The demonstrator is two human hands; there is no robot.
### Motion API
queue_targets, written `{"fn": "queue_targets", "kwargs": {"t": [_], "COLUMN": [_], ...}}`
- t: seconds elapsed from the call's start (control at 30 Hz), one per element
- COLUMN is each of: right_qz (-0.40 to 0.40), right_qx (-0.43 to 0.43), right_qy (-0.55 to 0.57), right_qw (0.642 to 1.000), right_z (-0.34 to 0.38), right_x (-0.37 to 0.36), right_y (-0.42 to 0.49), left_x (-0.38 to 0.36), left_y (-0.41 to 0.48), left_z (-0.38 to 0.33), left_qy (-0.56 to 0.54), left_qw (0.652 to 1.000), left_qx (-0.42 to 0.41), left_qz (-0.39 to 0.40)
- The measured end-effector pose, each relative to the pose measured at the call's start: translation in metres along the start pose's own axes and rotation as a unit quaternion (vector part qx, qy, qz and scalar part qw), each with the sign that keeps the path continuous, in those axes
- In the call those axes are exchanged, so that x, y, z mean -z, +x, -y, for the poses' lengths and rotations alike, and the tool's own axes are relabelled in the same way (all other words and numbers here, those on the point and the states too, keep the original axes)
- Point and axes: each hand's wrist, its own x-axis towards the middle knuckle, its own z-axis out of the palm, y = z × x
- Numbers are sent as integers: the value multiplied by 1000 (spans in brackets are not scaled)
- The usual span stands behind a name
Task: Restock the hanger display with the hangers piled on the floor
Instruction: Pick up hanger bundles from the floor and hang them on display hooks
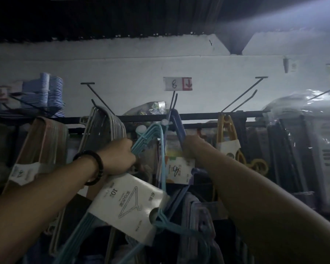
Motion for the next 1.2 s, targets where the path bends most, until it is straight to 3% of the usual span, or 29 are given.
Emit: {"fn": "queue_targets", "kwargs": {"t": [0.13, 0.3, 0.37, 0.47, 0.57, 0.77, 0.93, 1.07, 1.2], "right_qz": [-5, -169, -154, -60, -9, 47, 62, 71, 63], "right_qx": [12, 54, 92, 132, 164, 228, 200, 186, 201], "right_qy": [-1, 129, 212, 324, 302, 155, 232, 122, 149], "right_qw": [1000, 976, 961, 935, 939, 960, 950, 972, 966], "right_z": [2, 27, 55, 105, 162, 291, 389, 458, 509], "right_x": [31, 84, 97, 107, 96, 39, -46, -96, -155], "right_y": [-6, -42, -70, -123, -170, -247, -289, -308, -329], "left_x": [12, 25, 33, 49, 66, 97, 115, 122, 102], "left_y": [-17, -41, -52, -80, -113, -180, -230, -265, -314], "left_z": [8, 25, 37, 59, 87, 182, 265, 334, 405], "left_qy": [-38, -141, -160, -217, -286, -241, -218, -200, -162], "left_qw": [997, 978, 972, 955, 935, 937, 939, 950, 957], "left_qx": [29, 57, 61, 69, 41, 67, 119, 123, 136], "left_qz": [-65, -145, -162, -192, -208, -244, -239, -204, -198]}}
